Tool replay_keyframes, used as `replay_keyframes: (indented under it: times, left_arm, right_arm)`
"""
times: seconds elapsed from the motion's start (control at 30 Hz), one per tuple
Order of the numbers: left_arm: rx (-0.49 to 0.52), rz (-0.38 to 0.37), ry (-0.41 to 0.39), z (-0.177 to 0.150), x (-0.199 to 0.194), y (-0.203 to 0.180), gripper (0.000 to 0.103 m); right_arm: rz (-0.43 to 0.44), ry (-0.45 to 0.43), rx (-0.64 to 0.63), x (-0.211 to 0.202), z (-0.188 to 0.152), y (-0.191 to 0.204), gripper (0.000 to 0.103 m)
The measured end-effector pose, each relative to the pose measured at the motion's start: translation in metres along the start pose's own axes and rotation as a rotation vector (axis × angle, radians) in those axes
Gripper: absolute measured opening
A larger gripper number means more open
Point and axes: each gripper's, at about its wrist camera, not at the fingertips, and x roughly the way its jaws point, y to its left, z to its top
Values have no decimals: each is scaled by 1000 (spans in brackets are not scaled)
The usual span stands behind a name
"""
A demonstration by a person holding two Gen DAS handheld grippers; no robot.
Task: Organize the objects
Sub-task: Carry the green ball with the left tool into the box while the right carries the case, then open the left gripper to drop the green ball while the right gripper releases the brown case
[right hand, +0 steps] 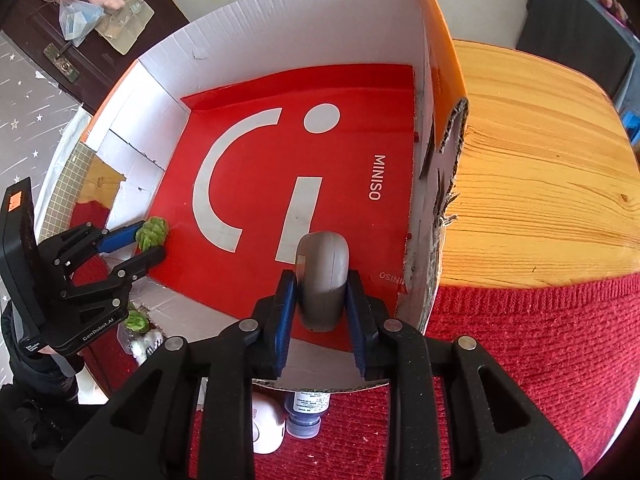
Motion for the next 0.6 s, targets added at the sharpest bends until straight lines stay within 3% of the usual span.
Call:
replay_keyframes:
  times: [0.27,0.33,0.43,0.6]
  left_arm:
    - [2,-3,0,0,0,-1,40]
    - [1,-5,-1,0,-1,-1,40]
    - [-2,-10,1,1,0,-1,43]
    - [-2,-13,-1,2,0,-2,44]
  right_arm:
    - [-28,19,-19,1,0,4,31]
    - [-19,24,-28,1,1,6,46]
    - [-43,13,-45,-2,2,13,60]
    - [-58,22,-48,-2,5,12,61]
